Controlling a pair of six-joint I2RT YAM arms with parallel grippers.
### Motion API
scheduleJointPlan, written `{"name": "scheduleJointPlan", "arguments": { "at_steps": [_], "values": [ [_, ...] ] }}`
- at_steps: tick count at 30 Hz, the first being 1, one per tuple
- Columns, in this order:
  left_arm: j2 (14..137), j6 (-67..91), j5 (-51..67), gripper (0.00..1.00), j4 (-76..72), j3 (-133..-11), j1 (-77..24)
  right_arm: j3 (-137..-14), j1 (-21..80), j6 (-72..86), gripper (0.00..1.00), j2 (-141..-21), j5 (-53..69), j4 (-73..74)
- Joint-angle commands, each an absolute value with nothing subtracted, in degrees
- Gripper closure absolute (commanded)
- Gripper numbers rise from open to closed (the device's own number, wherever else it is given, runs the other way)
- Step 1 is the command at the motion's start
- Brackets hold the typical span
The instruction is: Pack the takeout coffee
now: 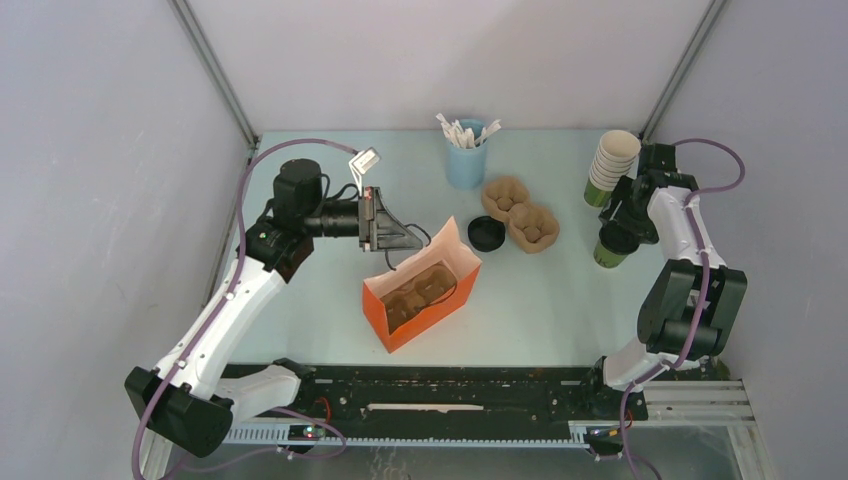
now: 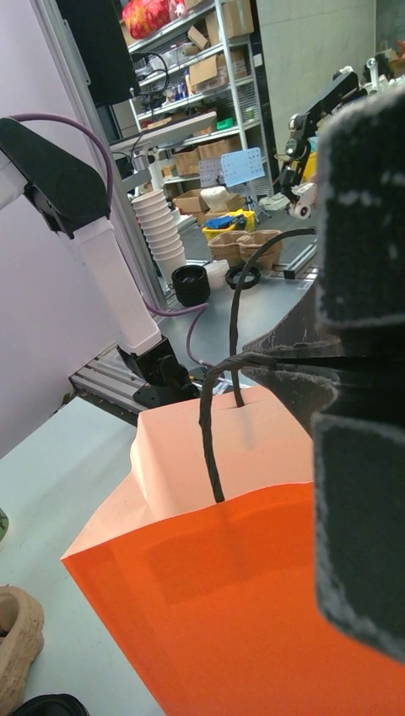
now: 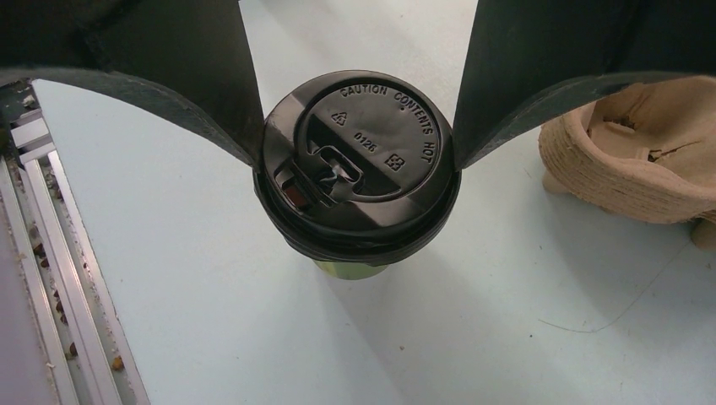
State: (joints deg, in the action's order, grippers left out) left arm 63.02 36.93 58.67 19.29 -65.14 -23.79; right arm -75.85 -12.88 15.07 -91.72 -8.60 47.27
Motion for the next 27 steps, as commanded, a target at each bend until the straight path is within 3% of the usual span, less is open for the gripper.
{"name": "scheduleJointPlan", "arguments": {
  "at_steps": [1,6,9,14,16,21,24,27],
  "values": [
    [62.6,34.7,58.0,0.97,20.7,-68.0,-24.2,-74.9,-12.6,14.2,0.18,-90.3,-9.1,45.8],
    [62.7,30.9,52.9,0.83,26.7,-70.7,-24.2,-74.7,-11.8,14.5,0.2,-88.7,-8.7,45.6],
    [62.9,26.7,44.5,0.66,36.0,-74.7,-24.2,-74.7,-10.5,14.8,0.21,-86.5,-8.4,45.5],
    [61.4,23.2,23.4,0.18,49.0,-82.3,-24.2,-74.0,-6.5,15.1,0.22,-83.2,-9.3,45.4],
    [60.3,23.6,12.2,0.03,54.8,-85.7,-24.1,-72.9,-4.1,15.1,0.23,-81.6,-10.5,45.2],
    [57.0,36.5,-14.0,0.0,71.7,-92.5,-24.2,-70.8,2.6,14.9,0.23,-77.4,-12.2,44.5],
    [53.9,46.4,-16.7,0.0,78.1,-91.2,-24.4,-70.2,7.9,14.9,0.23,-75.0,-12.7,43.8],
    [52.4,55.1,-11.6,0.0,80.0,-87.1,-25.3,-68.7,12.0,15.2,0.23,-72.1,-12.8,42.6]
  ]
}}
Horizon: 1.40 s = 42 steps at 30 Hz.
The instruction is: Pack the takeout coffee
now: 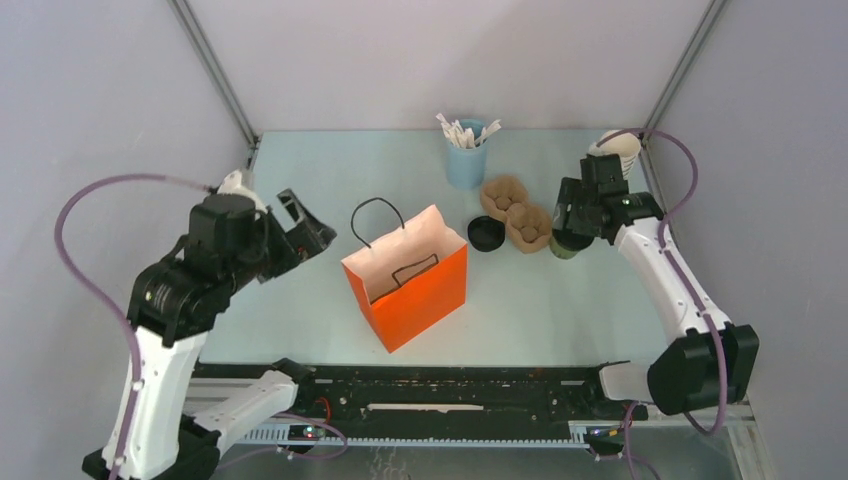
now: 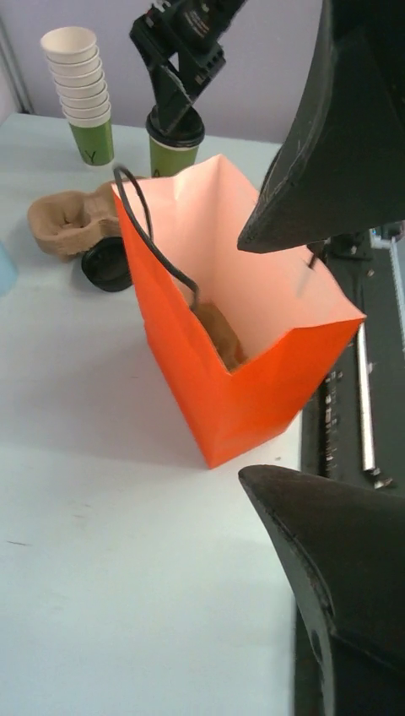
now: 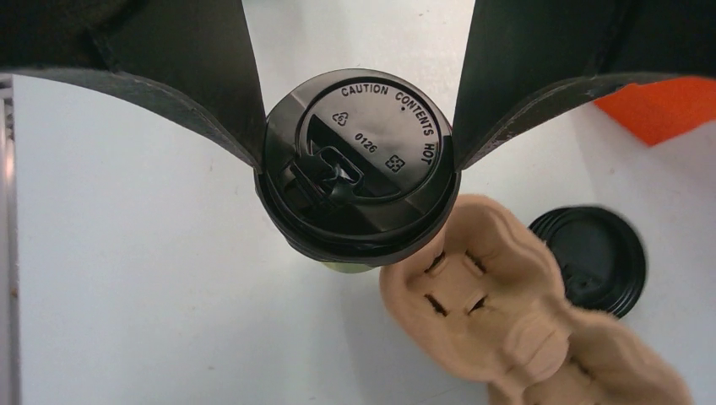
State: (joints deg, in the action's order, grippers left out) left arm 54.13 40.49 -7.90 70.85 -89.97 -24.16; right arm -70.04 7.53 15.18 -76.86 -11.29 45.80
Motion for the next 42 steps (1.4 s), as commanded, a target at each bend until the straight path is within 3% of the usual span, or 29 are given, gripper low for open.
{"name": "scheduleJointPlan", "arguments": {
  "at_steps": [1,3,6,9,14,17,20,25,29,33,36,42],
  "values": [
    [52.8,57.9,-11.0,0.0,80.9,-86.1,-26.5,-68.1,12.7,15.3,0.23,-71.1,-12.4,42.0],
    [54.0,64.2,-12.2,0.01,81.2,-85.0,-31.8,-66.8,13.2,15.2,0.23,-69.4,-12.1,41.1],
    [57.6,71.2,-15.4,0.12,82.4,-85.5,-39.7,-65.6,12.7,14.8,0.23,-67.2,-10.2,40.4],
    [60.8,77.6,-16.3,0.17,81.9,-85.0,-43.2,-64.6,12.6,14.2,0.23,-64.9,-9.4,40.3],
    [66.3,80.2,-18.8,0.24,82.0,-86.9,-45.7,-63.6,10.6,13.4,0.23,-62.1,-8.4,40.4],
    [66.0,82.5,-19.0,0.35,81.9,-84.0,-45.9,-63.6,10.8,13.6,0.23,-61.5,-7.5,40.2],
    [66.2,83.8,-19.2,0.52,81.9,-82.3,-46.0,-63.6,10.9,13.6,0.23,-61.3,-7.6,40.1],
    [66.5,82.9,-20.0,0.58,82.3,-82.5,-46.7,-63.6,10.9,13.6,0.23,-61.1,-7.5,40.2],
    [66.7,81.1,-20.1,0.71,82.3,-81.7,-47.0,-63.6,11.2,13.8,0.24,-61.2,-7.4,40.1],
    [67.8,73.8,-23.4,0.91,82.5,-85.1,-47.1,-63.6,11.3,13.7,0.24,-60.5,-7.3,40.2],
    [68.8,60.8,-29.5,0.99,81.9,-90.6,-47.3,-63.6,11.3,13.1,0.24,-59.1,-5.7,39.9],
    [66.0,28.6,-34.3,1.0,72.0,-89.4,-47.5,-63.7,12.6,10.7,0.27,-55.9,5.4,37.1]
  ]
}}
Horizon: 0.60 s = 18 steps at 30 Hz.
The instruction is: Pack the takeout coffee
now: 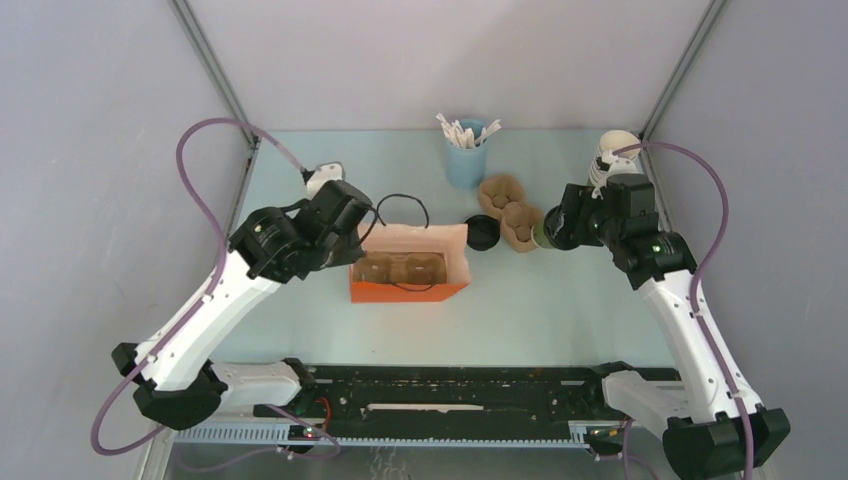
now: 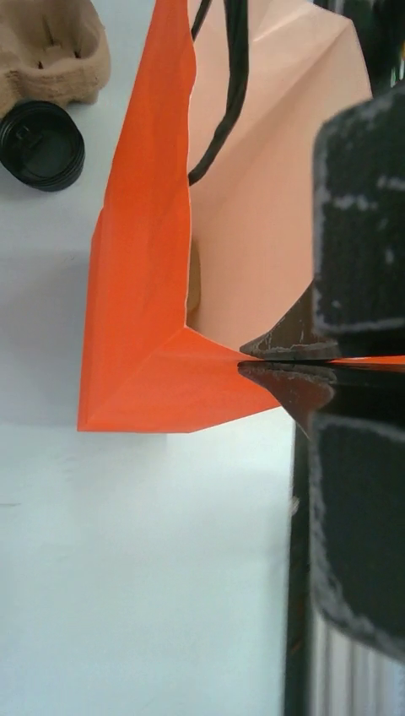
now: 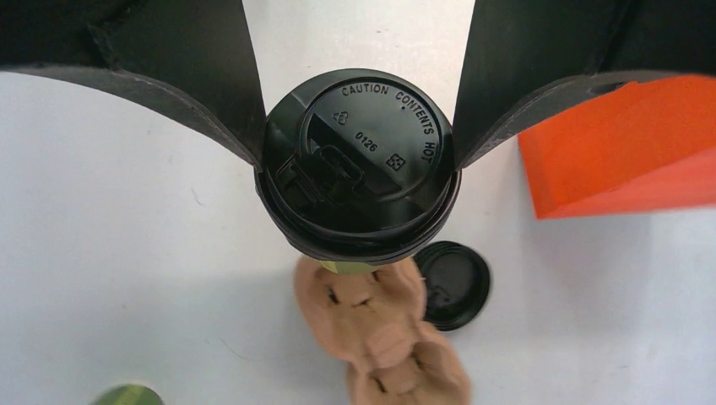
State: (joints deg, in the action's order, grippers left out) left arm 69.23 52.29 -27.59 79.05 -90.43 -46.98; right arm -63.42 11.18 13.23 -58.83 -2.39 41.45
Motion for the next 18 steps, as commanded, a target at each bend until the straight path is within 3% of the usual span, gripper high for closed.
{"name": "scheduleJointPlan", "arguments": {
  "at_steps": [1,8,18],
  "values": [
    [63.8,25.2,-32.6,1.0,68.1,-85.6,-47.5,-63.7,13.4,10.4,0.28,-55.5,6.3,36.6],
    [47.1,16.5,-28.3,1.0,45.8,-61.1,-47.5,-65.4,22.1,10.1,0.3,-50.3,14.4,35.2],
    [31.0,9.4,-40.5,1.0,23.8,-45.0,-47.5,-69.1,35.0,2.2,0.34,-45.5,16.7,36.7]
  ]
}}
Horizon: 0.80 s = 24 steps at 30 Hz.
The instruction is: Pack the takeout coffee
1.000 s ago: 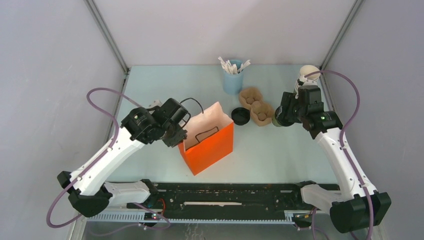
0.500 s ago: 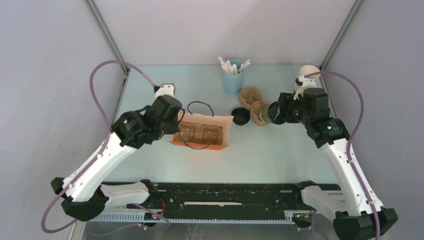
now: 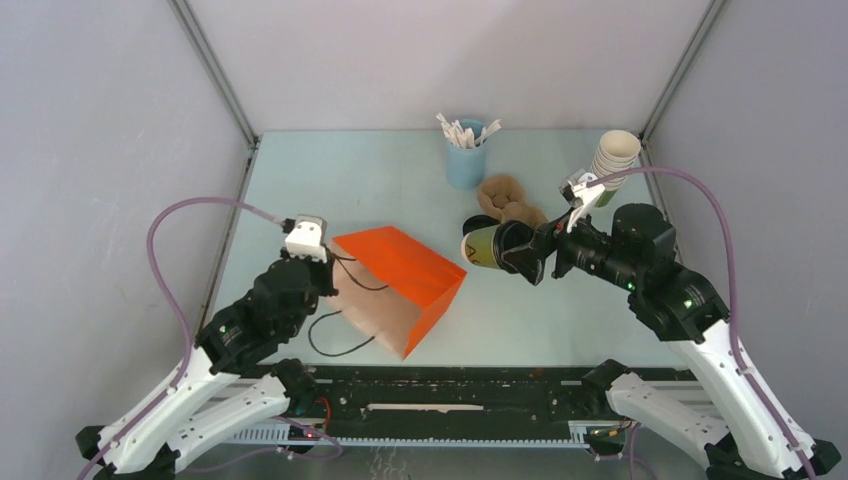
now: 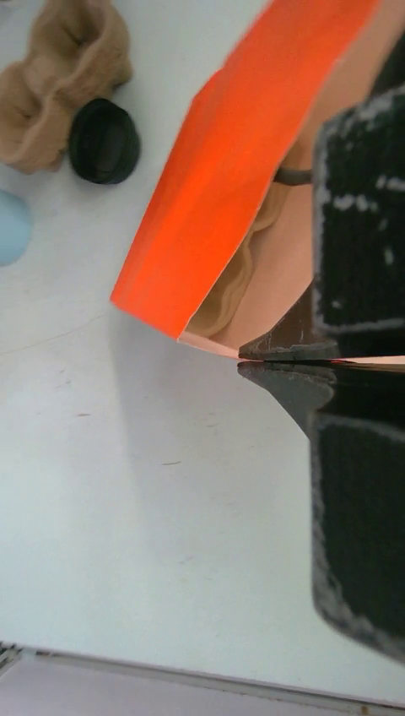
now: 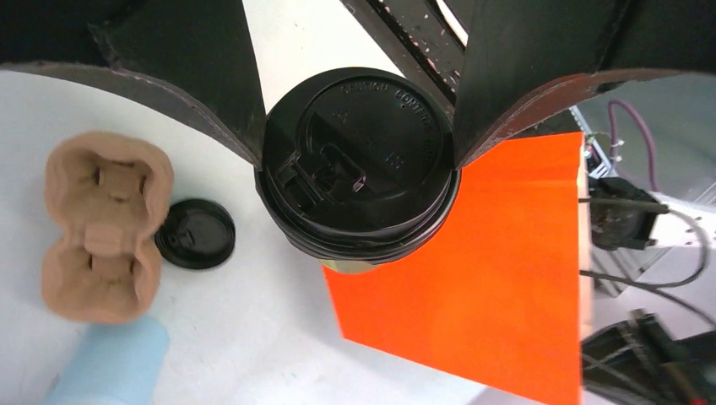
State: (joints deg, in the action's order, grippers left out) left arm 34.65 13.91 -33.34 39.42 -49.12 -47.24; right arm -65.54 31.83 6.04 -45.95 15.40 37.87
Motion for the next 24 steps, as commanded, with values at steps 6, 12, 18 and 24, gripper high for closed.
{"name": "scheduleJointPlan", "arguments": {
  "at_steps": [6,12,18,24],
  "values": [
    [31.0,13.8,-44.0,1.0,14.4,-43.4,-47.3,-72.2,37.4,2.1,0.36,-47.9,15.3,34.7],
    [34.6,27.3,-57.1,1.0,25.7,-45.0,-47.3,-76.3,41.4,1.9,0.4,-52.0,13.4,36.6],
    [37.1,39.1,-54.5,1.0,40.9,-48.1,-47.2,-78.8,45.8,0.1,0.4,-53.9,10.3,38.9],
    [35.1,48.5,-52.0,1.0,49.2,-48.1,-47.3,-80.6,51.1,-4.7,0.4,-54.0,7.8,40.1]
  ]
}}
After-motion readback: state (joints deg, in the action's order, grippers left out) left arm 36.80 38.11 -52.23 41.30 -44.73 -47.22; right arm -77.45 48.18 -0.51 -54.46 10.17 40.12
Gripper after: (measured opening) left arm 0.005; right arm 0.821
